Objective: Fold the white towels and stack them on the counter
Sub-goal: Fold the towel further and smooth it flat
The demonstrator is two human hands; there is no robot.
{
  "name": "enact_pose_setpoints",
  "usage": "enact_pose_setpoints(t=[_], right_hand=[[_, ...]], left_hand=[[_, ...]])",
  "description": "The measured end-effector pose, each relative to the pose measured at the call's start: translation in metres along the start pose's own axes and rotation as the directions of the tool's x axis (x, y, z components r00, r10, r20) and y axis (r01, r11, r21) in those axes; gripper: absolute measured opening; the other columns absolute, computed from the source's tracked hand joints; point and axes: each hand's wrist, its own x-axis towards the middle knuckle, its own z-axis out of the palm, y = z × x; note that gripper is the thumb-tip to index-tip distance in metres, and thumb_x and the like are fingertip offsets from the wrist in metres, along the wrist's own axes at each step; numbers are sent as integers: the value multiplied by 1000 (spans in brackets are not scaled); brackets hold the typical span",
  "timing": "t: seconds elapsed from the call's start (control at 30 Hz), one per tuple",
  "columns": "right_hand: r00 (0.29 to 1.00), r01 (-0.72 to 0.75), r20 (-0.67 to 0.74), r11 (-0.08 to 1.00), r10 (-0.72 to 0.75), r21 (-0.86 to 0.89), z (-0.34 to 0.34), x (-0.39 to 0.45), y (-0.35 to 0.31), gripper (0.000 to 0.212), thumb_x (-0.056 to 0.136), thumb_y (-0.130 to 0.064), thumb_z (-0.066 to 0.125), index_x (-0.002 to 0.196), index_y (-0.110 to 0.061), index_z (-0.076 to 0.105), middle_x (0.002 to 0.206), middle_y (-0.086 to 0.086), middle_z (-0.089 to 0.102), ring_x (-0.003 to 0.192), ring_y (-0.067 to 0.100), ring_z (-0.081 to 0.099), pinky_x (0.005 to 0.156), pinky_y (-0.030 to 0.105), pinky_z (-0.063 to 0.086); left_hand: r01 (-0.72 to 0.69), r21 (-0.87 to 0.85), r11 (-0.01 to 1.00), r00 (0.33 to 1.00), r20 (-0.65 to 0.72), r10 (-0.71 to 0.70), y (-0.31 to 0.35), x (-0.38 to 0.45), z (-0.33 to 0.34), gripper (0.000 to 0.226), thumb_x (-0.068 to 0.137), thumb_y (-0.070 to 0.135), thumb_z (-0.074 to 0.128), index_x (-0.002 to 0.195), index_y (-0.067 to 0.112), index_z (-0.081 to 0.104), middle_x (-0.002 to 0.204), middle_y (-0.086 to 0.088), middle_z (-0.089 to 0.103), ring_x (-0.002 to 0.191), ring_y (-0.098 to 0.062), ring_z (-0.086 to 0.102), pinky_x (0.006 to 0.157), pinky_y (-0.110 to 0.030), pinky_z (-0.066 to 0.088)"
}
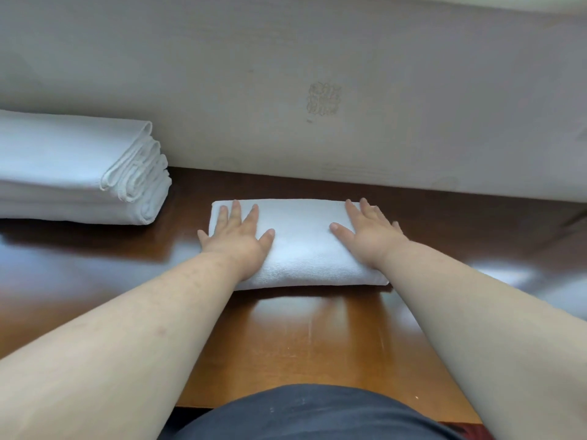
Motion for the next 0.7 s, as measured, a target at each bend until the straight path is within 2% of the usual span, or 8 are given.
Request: enact_pose_setpoints(t=[0.1, 0.2, 0.3, 0.37, 0.47, 0.53, 0.63, 0.7], right_hand=[[992, -104, 85, 973, 89, 205, -3, -2, 16, 87, 85, -80, 25, 156, -40, -6, 167, 3, 4, 153, 26, 8, 121, 51, 15], [985, -168, 28, 934, 168, 315, 0, -3, 14, 73, 96, -62, 33, 158, -35, 4, 162, 8, 24, 145, 32, 29, 114, 44, 30], [971, -203, -25, 879, 237, 432, 0, -6, 16, 52, 106, -33, 32, 157, -23, 23, 155, 8, 39, 139, 29, 39, 108, 33, 33], [951, -250, -26, 820, 307, 514, 0, -11, 21, 48, 105, -31, 37, 152, -22, 36, 150, 7, 47, 135, 30, 45, 108, 33, 35], [879, -413, 130, 594, 460, 690, -4, -23, 19, 60, 95, -45, 50, 149, -24, 36, 141, 6, 52, 123, 35, 54, 106, 44, 44], [847, -465, 251, 426, 468, 776, -6, -27, 16, 62, 90, -45, 59, 144, -19, 40, 125, 7, 60, 104, 36, 65, 91, 52, 55], [825, -515, 400, 240, 399, 823, -8, -31, 20, 37, 91, -32, 71, 117, -7, 63, 90, 7, 77, 72, 28, 75, 56, 42, 61], [793, -577, 509, 145, 335, 804, -8, -38, 25, 25, 89, -27, 75, 107, -12, 68, 83, 5, 78, 67, 23, 75, 49, 37, 58]], left_hand=[[10, -48, 999, 1000, -7, -10, 0, 2, -1, 62, 97, 59, 14, 153, 43, -6, 162, 5, -22, 148, -18, -22, 116, -61, 0], [90, -187, 978, 993, -63, -104, -7, 1, -2, 53, 101, 50, 17, 153, 46, 6, 163, 1, -17, 149, -26, -14, 118, -53, 7], [268, -395, 879, 950, -41, -308, -25, -2, -4, 54, 102, 46, 29, 153, 46, 12, 162, -7, 9, 145, -35, 17, 114, -50, 22], [327, -495, 805, 925, -8, -380, -37, -7, -7, 61, 99, 46, 40, 154, 36, 15, 151, -11, 33, 134, -37, 36, 107, -47, 32], [471, -657, 589, 849, 157, -504, -48, -13, -11, 77, 90, 56, 55, 149, 15, 27, 142, -13, 47, 121, -39, 50, 102, -41, 42], [532, -665, 524, 829, 284, -481, -48, -19, -15, 77, 86, 63, 56, 140, 10, 43, 127, -12, 57, 108, -36, 59, 94, -41, 50], [557, -742, 373, 818, 412, -402, -50, -31, -19, 53, 85, 60, 61, 116, 17, 59, 97, -2, 65, 79, -23, 63, 64, -29, 47], [564, -772, 293, 815, 466, -345, -52, -41, -17, 38, 87, 53, 62, 105, 19, 62, 81, 1, 71, 66, -20, 67, 55, -23, 48]])
